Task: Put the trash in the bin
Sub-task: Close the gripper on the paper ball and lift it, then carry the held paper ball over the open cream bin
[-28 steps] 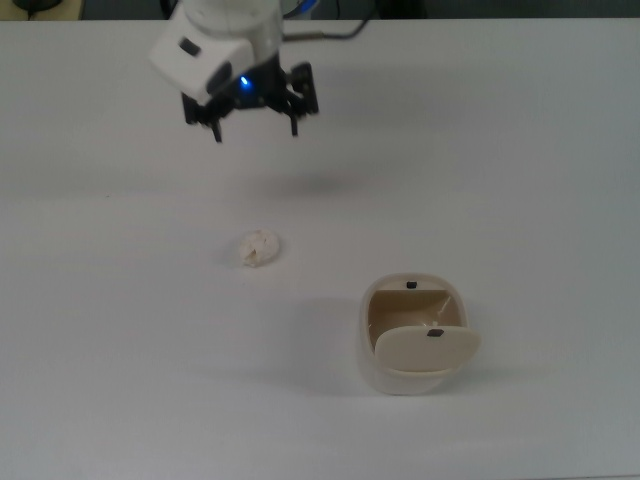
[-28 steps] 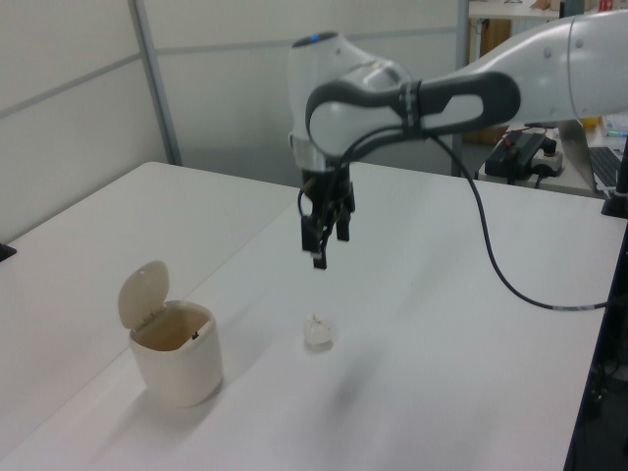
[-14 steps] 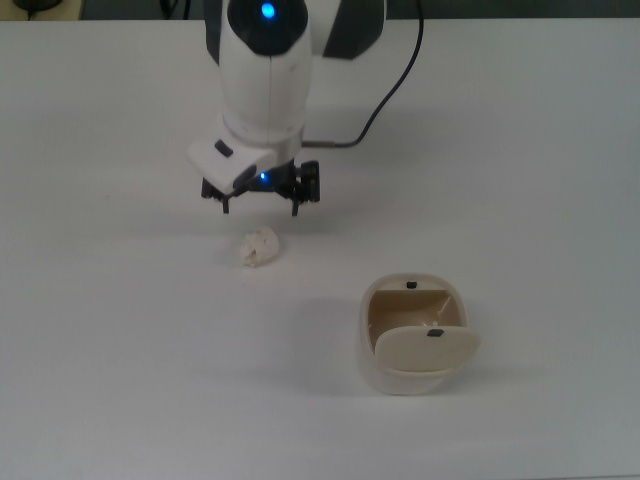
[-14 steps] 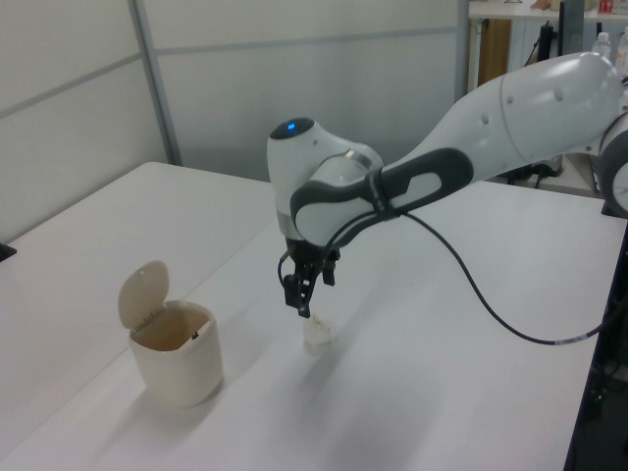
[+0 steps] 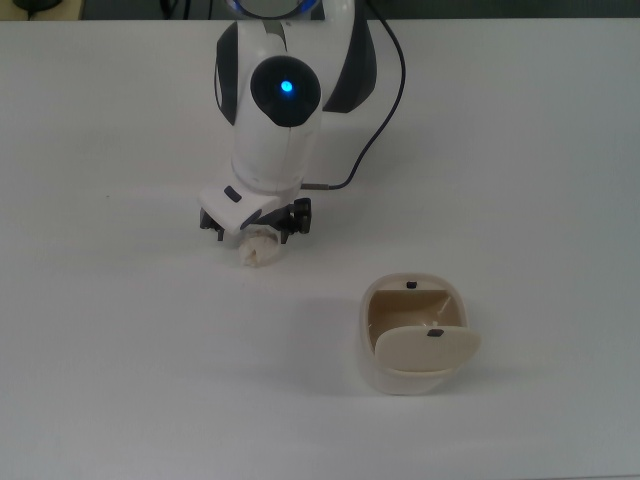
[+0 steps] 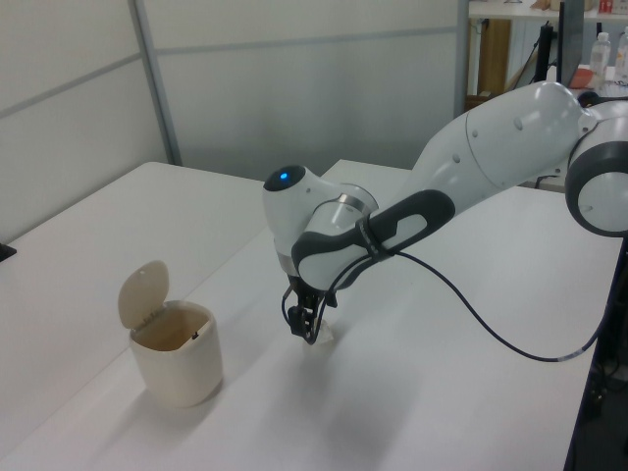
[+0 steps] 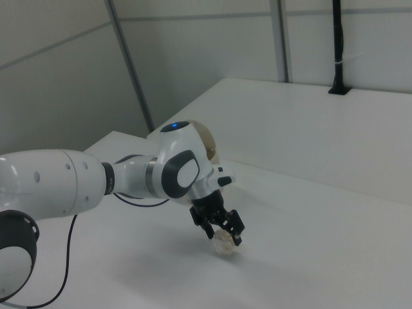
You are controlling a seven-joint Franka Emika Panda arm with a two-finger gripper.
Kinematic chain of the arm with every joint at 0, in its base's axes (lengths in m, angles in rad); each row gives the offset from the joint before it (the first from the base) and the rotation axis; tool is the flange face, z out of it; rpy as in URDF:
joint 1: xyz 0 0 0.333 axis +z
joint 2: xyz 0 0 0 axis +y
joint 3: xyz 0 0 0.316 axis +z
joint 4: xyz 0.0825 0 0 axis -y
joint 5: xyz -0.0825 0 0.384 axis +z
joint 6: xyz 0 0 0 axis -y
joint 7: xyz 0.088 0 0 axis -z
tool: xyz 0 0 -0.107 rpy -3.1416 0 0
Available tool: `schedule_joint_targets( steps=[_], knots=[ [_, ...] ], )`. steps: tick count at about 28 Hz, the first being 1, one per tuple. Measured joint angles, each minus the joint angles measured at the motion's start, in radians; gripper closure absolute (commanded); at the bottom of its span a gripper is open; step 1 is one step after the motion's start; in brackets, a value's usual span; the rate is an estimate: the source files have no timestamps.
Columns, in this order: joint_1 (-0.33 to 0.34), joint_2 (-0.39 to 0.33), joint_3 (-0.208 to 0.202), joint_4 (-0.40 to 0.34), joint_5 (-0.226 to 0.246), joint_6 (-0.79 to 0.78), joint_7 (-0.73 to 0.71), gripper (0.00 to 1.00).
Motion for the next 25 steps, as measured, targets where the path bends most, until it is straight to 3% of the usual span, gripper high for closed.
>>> schedule_joint_targets(
  steps=[2,4,5,10,11,14,25],
  knots=[
    [0.0,0.011,0.0,-0.008,-0.023,0.015,0.018,0.0],
    [0.0,0.019,0.0,-0.012,-0.035,0.025,0.025,0.09],
    [0.0,0.024,0.0,-0.014,-0.038,0.032,0.028,0.23],
    [0.001,0.035,0.0,-0.016,-0.043,0.06,0.032,0.68],
    [0.002,0.035,0.0,-0.015,-0.043,0.062,0.032,0.81],
    [0.005,0.033,0.0,-0.012,-0.043,0.063,0.033,1.0],
    [0.008,0.014,0.0,0.03,-0.043,0.063,0.115,1.0]
  ],
)
